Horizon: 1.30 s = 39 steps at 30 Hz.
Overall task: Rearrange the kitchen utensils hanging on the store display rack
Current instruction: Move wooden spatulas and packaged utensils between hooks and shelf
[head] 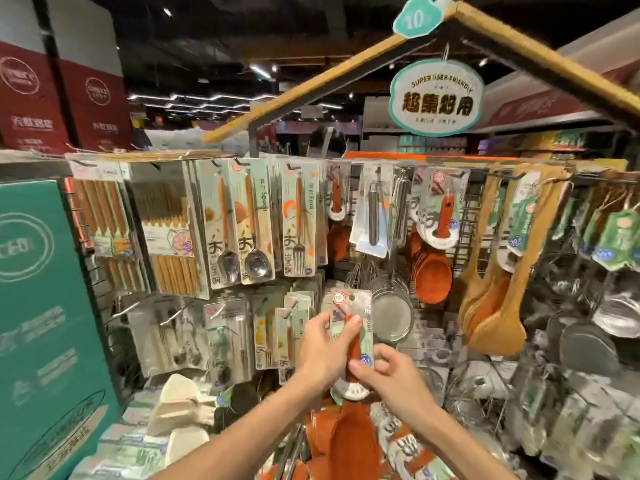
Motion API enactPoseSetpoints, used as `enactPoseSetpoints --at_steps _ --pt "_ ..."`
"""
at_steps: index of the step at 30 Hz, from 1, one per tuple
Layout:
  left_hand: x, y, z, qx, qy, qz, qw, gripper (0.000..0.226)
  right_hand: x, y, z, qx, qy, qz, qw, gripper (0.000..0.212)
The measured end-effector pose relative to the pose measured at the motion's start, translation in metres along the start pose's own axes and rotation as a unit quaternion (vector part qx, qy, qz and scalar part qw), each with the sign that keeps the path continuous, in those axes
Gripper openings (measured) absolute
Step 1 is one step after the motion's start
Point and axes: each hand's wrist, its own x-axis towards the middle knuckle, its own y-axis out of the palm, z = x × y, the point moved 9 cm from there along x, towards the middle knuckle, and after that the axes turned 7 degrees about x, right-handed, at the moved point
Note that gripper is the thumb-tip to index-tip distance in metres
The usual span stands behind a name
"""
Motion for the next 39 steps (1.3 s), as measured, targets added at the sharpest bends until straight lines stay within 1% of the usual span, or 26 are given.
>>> enactPoseSetpoints --at_steps 1,2,4,7,10,11,14,16,19,22,25,28,31,36,37,39 --pt "0.008 -0.006 -0.005 0.005 0.009 -0.004 1.000 0.018 0.006 0.003 0.005 -0.003 -0.018 -0.013 1.000 0.075" --pt "0.016 -0.010 -0.011 0.007 0.019 -0.005 1.000 0.017 0.013 0.004 0.011 -0.007 -0.032 -0.031 0.999 0.082" --pt "0.031 -0.018 -0.026 -0.002 0.042 -0.007 0.999 0.014 0.023 0.009 0.028 -0.005 -0.050 -0.061 0.997 0.076" --pt "0.044 -0.028 -0.055 0.008 0.074 0.001 0.997 0.015 0.033 0.014 0.060 -0.017 -0.086 -0.080 0.993 0.067" --pt "0.054 -0.037 -0.080 -0.021 0.101 0.013 0.995 0.015 0.044 0.017 0.090 -0.038 -0.121 -0.090 0.988 0.047" --pt "0.057 -0.042 -0.088 -0.029 0.114 0.011 0.993 0.014 0.047 0.018 0.101 -0.050 -0.135 -0.098 0.985 0.044" --pt "0.068 -0.053 -0.109 -0.054 0.129 0.010 0.990 0.015 0.056 0.025 0.128 -0.065 -0.161 -0.098 0.980 0.044" --pt "0.075 -0.057 -0.123 -0.051 0.150 0.010 0.987 0.015 0.060 0.028 0.143 -0.070 -0.178 -0.106 0.976 0.041" --pt "0.084 -0.063 -0.143 -0.036 0.178 0.006 0.983 0.016 0.065 0.029 0.163 -0.102 -0.210 -0.129 0.964 0.050" --pt "0.098 -0.069 -0.150 -0.026 0.171 -0.001 0.985 0.015 0.077 0.030 0.176 -0.111 -0.210 -0.139 0.961 0.046" --pt "0.112 -0.070 -0.152 -0.037 0.157 0.003 0.987 0.019 0.090 0.031 0.183 -0.130 -0.215 -0.152 0.956 0.051" --pt "0.126 -0.068 -0.152 -0.023 0.147 0.002 0.989 0.019 0.102 0.028 0.187 -0.149 -0.205 -0.167 0.953 0.038" --pt "0.137 -0.065 -0.152 0.005 0.134 0.008 0.991 0.018 0.112 0.023 0.187 -0.166 -0.198 -0.180 0.949 0.038" --pt "0.155 -0.053 -0.144 0.017 0.110 0.033 0.993 0.026 0.131 0.015 0.174 -0.156 -0.178 -0.177 0.955 0.031" --pt "0.159 -0.051 -0.141 0.029 0.108 0.031 0.993 0.030 0.136 0.013 0.173 -0.163 -0.175 -0.178 0.954 0.031" --pt "0.172 -0.051 -0.136 0.084 0.111 0.008 0.990 0.045 0.151 0.008 0.171 -0.184 -0.165 -0.184 0.951 0.039"
